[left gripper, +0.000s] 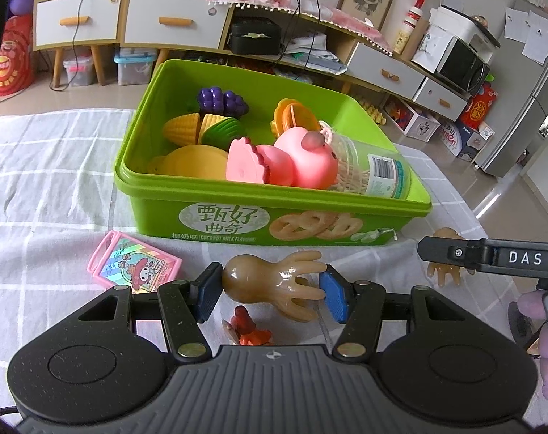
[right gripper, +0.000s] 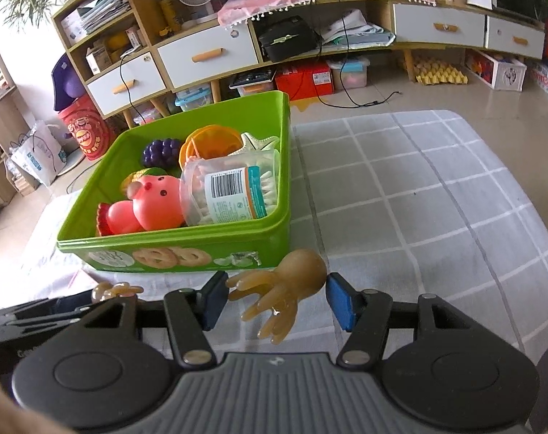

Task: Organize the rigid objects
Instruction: 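Lift both toys over the green bin and open both tools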

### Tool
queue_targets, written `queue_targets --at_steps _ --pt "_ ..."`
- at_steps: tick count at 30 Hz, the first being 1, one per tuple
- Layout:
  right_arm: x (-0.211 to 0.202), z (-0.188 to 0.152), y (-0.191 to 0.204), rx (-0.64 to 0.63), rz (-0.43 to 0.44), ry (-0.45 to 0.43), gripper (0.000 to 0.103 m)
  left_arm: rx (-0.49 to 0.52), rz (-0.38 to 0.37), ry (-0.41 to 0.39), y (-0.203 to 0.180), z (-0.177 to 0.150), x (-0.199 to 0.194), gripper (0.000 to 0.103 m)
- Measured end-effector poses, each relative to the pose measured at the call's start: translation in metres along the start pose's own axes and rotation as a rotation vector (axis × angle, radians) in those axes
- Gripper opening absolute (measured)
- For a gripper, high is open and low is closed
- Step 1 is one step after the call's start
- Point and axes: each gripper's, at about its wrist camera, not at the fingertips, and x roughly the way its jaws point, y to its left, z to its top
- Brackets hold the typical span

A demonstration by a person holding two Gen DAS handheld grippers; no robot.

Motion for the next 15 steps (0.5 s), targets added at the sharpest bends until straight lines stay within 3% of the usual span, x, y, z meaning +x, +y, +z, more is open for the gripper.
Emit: queue_targets --at_steps 15 --pt "-0.028 0.028 0.003 0.108 0.096 -0.061 0.049 -0.072 -0.044 -0.103 0.002 0.022 -0.029 0.062"
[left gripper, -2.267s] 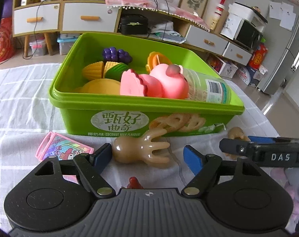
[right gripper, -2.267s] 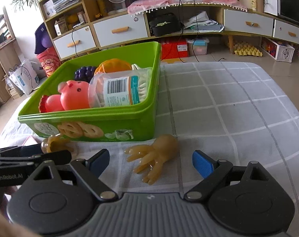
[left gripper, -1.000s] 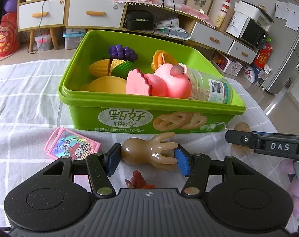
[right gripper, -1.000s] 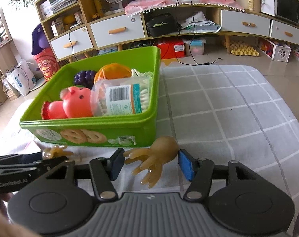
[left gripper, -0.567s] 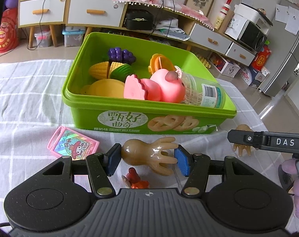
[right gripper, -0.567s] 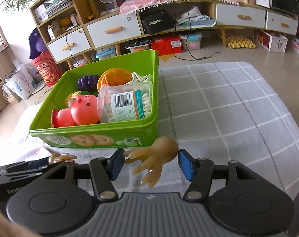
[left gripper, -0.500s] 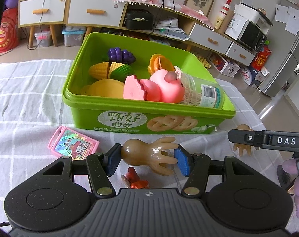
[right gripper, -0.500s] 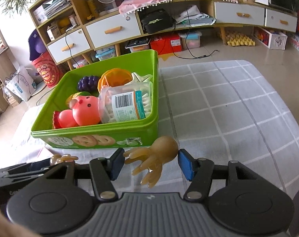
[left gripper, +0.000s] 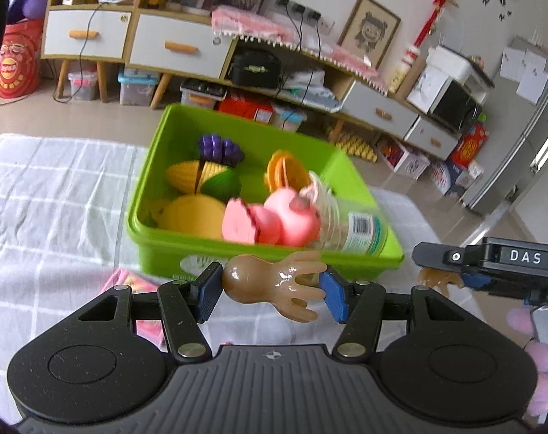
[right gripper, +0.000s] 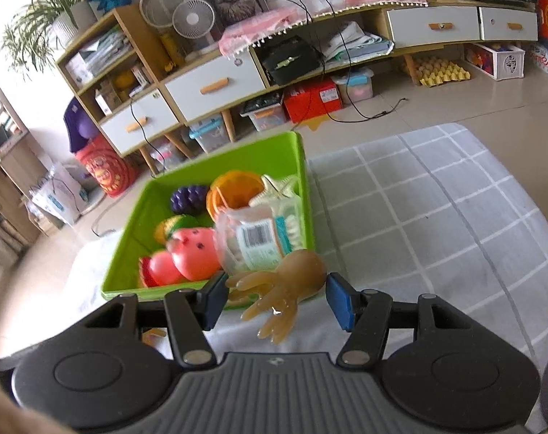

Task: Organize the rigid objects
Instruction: 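Lift both toys over the green bin and open both tools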

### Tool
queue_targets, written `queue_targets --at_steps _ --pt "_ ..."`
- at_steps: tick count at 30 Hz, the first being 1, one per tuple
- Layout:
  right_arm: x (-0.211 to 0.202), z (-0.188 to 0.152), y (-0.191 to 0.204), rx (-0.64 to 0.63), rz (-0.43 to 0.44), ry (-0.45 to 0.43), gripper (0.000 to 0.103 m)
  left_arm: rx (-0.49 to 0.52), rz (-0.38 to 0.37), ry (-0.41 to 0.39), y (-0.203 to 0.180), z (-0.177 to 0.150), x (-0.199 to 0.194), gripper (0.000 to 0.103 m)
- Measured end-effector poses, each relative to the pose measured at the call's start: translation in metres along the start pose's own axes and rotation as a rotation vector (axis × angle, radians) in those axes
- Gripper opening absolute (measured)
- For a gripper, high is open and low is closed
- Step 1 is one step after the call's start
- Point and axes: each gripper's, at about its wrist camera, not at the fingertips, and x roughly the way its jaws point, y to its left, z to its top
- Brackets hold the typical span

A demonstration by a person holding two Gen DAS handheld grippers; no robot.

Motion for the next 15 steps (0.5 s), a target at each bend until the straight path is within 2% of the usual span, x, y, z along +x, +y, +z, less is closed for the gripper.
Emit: queue_targets --at_steps 7,15 --pt "0.007 0.009 0.02 0.026 0.05 -0.018 0.049 0.022 0.047 -0.05 0.002 0.009 -0.001 0.062" --pt "0.03 0.013 0.038 0.076 0.123 -0.033 0.049 -0.01 0.088 -0.117 0.016 0.02 0.003 0.062"
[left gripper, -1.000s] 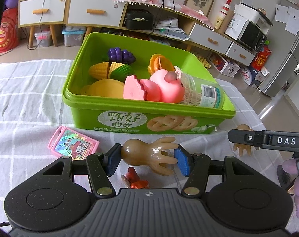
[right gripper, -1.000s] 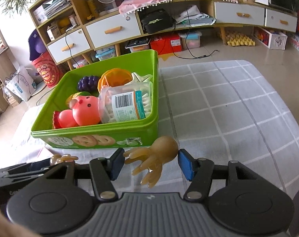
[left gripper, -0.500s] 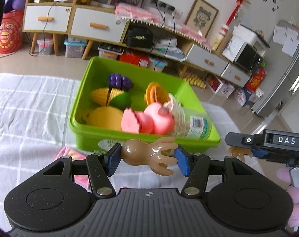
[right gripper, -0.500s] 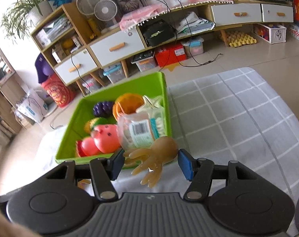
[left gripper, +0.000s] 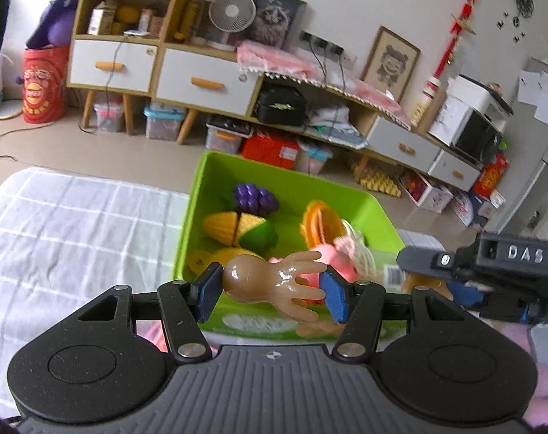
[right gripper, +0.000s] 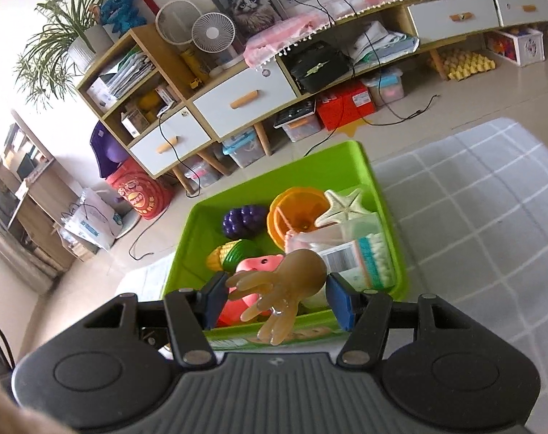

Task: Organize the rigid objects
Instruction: 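Lift both toys over the green bin and open both tools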

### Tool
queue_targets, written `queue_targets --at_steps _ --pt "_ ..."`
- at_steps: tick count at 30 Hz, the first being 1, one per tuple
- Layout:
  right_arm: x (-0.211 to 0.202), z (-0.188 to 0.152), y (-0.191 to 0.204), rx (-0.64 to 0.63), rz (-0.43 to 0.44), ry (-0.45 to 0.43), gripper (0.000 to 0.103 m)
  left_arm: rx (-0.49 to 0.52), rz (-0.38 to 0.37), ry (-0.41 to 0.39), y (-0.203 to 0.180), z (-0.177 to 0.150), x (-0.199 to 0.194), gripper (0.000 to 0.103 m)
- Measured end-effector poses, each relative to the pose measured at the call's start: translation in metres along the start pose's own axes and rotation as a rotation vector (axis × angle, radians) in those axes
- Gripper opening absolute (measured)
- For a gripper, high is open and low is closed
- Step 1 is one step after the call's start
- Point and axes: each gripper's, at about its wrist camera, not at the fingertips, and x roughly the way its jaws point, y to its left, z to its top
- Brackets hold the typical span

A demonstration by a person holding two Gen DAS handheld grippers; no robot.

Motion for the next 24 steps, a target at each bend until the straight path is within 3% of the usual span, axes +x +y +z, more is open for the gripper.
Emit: queue_targets --at_steps 8,18,19,21,24 --pt "0.028 -0.004 -0.001 0.032 -0.026 0.024 0.049 0.052 0.045 -0.035 -0.004 0.002 0.016 0.063" --pt "0.034 -0.002 -0.003 0.044 -0.02 -0.023 0.049 0.044 0.048 -0.041 0.007 -0.004 0.027 0.059" --pt "0.034 -0.003 -0.002 0.044 -0.022 -0.025 0.05 0.04 0.048 -0.042 0.008 -0.005 0.026 0.06" --pt "0.035 -0.003 -0.002 0.047 -0.028 -0.026 0.051 0.036 0.04 -0.042 0.009 -0.004 0.025 0.073" --pt "0.033 -0.001 -0.002 0.057 -0.021 -0.024 0.068 0.04 0.02 -0.06 0.007 -0.004 0.019 0.084"
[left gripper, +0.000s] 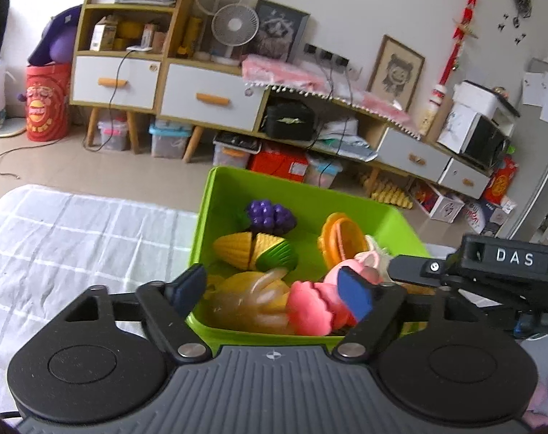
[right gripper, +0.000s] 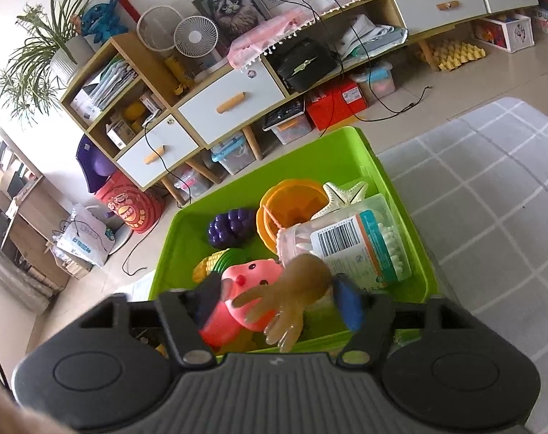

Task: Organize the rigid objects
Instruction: 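Lift both toys over the green bin and open both tools, then withdraw both tools and move toward the pink card box and red figure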

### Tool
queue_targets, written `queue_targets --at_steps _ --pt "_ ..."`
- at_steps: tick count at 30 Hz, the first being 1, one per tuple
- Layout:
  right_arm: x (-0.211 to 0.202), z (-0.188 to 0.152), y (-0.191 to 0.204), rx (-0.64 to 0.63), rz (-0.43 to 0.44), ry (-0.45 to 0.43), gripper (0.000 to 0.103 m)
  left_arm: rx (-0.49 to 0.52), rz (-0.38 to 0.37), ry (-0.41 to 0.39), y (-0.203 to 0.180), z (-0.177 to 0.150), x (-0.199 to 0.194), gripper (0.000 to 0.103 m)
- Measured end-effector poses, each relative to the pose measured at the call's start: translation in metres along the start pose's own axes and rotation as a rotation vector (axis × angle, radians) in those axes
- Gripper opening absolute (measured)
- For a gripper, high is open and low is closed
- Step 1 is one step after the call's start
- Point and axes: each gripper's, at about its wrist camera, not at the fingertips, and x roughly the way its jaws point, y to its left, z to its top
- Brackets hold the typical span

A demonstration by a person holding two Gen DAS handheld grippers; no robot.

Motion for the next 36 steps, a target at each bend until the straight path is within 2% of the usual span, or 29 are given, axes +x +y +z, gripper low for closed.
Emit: queue_targets --at_steps 14,22,36 --pt "-0.027 0.006 0.005 -0.071 0.008 -0.013 0.07 -0.019 0.0 0.037 0.007 0.002 -0.013 0.1" --pt "-0.046 0.0 -0.001 -0.108 -0.014 0.004 0.07 -0.034 0.021 0.081 0.026 -0.004 -0.024 0.101" --pt "-0.062 -0.017 -0.004 -0.218 -0.026 0.059 0.071 0.06 0.045 0.133 0.033 -0.018 -0.031 0.101"
